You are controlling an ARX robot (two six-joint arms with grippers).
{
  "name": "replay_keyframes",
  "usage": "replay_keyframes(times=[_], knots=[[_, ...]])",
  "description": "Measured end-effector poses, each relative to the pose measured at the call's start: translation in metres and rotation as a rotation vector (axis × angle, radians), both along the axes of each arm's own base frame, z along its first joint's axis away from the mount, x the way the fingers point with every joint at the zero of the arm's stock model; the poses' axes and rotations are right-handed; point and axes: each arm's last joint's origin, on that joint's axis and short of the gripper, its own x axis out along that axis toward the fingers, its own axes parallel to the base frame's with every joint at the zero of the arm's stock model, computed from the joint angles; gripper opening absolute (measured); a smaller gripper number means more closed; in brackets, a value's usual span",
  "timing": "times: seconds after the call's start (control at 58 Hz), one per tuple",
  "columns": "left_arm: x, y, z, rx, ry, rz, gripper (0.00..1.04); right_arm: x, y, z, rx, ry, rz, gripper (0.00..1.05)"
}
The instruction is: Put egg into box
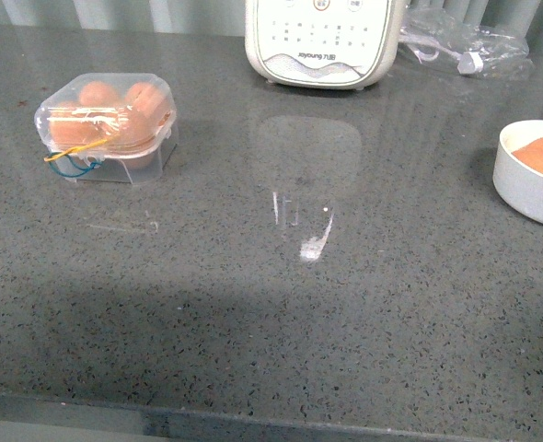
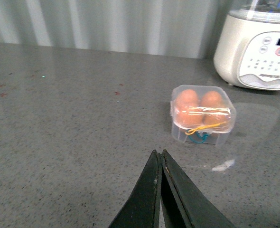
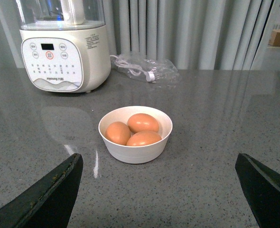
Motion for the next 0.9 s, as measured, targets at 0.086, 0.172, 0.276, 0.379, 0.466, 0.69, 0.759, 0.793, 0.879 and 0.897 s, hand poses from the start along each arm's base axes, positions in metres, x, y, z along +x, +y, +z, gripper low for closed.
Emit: replay_keyframes(times=[0.086,0.172,0.276,0.379,0.466,0.69,0.759,0.793,0.879,0.897], knots=[[-0.002,-0.005,-0.003,0.0,-0.003,-0.034,0.04,0.0,0.0,0.0,0.0,0.0,0.001,0.97],[-0.004,-0.005,-0.006,0.0,-0.002,-0.036,0.04,0.0,0.0,0.0,0.0,0.0,0.0,0.97],[-0.005,-0.005,-0.008,0.0,-0.003,-0.035,0.04,0.0,0.0,0.0,0.0,0.0,0.0,0.97],[-0.009,-0.005,-0.009,0.0,-0.017,-0.032,0.04,0.0,0.0,0.0,0.0,0.0,0.0,0.97],[-0.016,-0.005,-0.012,0.0,-0.008,-0.034,0.04,0.0,0.0,0.0,0.0,0.0,-0.001,0.97],[-0.018,-0.005,-0.011,0.0,-0.027,-0.034,0.04,0.0,0.0,0.0,0.0,0.0,0.0,0.97],[-0.018,-0.005,-0.011,0.001,-0.028,-0.034,0.04,0.0,0.0,0.0,0.0,0.0,0.0,0.97],[-0.018,-0.005,-0.01,0.001,-0.028,-0.034,0.04,0.0,0.0,0.0,0.0,0.0,0.0,0.97],[-0.018,-0.005,-0.01,0.001,-0.028,-0.034,0.04,0.0,0.0,0.0,0.0,0.0,0.0,0.97],[-0.018,-0.005,-0.01,0.001,-0.028,-0.034,0.04,0.0,0.0,0.0,0.0,0.0,0.0,0.97]])
